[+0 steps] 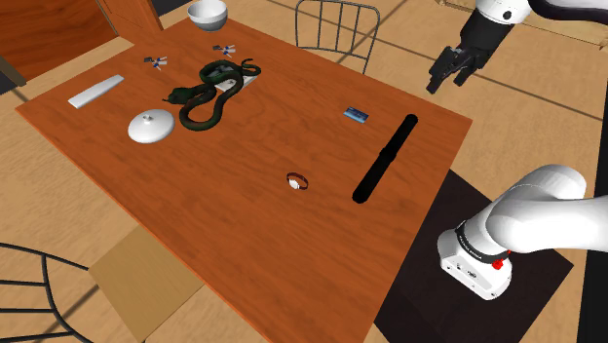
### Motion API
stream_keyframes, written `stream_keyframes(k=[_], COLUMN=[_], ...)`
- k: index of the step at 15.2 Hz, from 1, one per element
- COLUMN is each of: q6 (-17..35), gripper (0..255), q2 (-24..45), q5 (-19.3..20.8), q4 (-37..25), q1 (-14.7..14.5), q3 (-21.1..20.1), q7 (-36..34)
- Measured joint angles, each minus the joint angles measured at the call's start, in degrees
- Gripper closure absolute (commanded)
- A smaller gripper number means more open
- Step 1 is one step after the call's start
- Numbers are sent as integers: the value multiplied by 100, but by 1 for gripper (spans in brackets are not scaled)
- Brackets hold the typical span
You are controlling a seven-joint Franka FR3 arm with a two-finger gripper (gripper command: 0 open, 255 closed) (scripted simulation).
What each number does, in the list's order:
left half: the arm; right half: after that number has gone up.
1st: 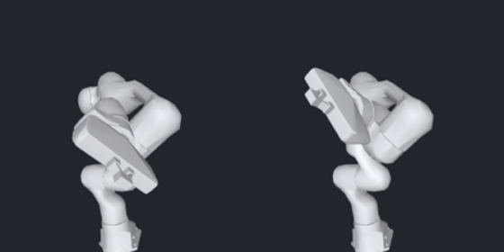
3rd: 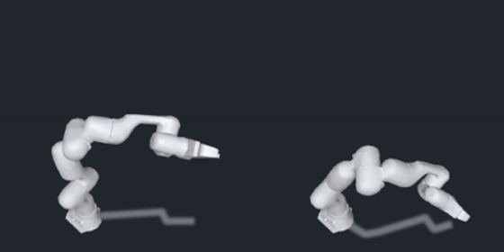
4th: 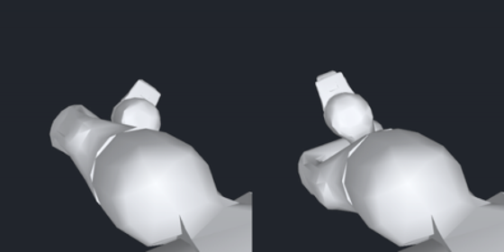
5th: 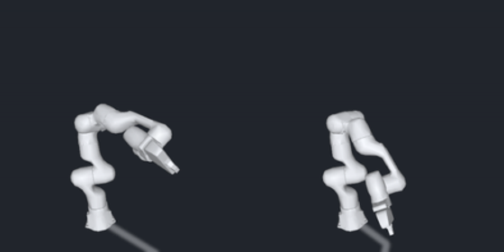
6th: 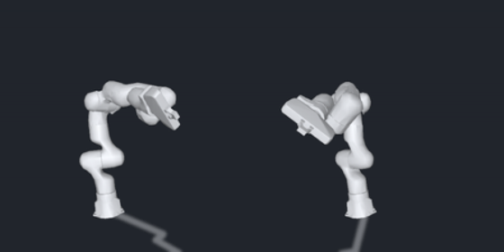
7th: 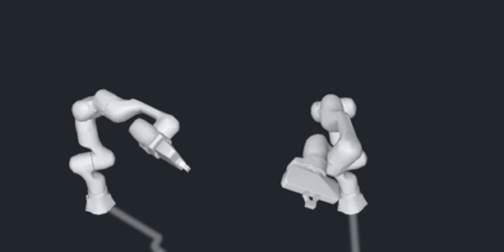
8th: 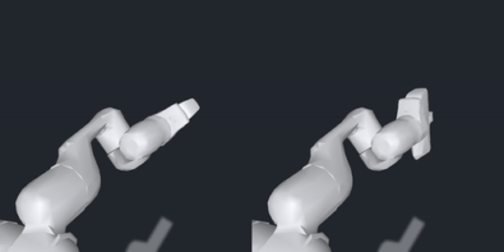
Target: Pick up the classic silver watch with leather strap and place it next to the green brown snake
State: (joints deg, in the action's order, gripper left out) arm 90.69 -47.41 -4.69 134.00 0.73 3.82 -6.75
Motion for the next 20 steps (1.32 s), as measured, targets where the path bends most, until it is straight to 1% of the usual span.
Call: stream_keyframes(k=[1,3,8,10,16,18,20], q6=[0,167,801,1056,1784,2059,2271], gripper=[0,0,0,0,0,0,0], q2=[0,109,532,730,1576,1886,2278], q5=[0,-57,-207,-287,-323,-293,-211], q4=[0,48,224,261,114,78,-98], q1=[0,-58,-250,-351,-534,-580,-600], q3=[0,-147,-666,-943,-1632,-1864,-2094], q7=[0,-94,-408,-609,-1096,-1274,-1470])
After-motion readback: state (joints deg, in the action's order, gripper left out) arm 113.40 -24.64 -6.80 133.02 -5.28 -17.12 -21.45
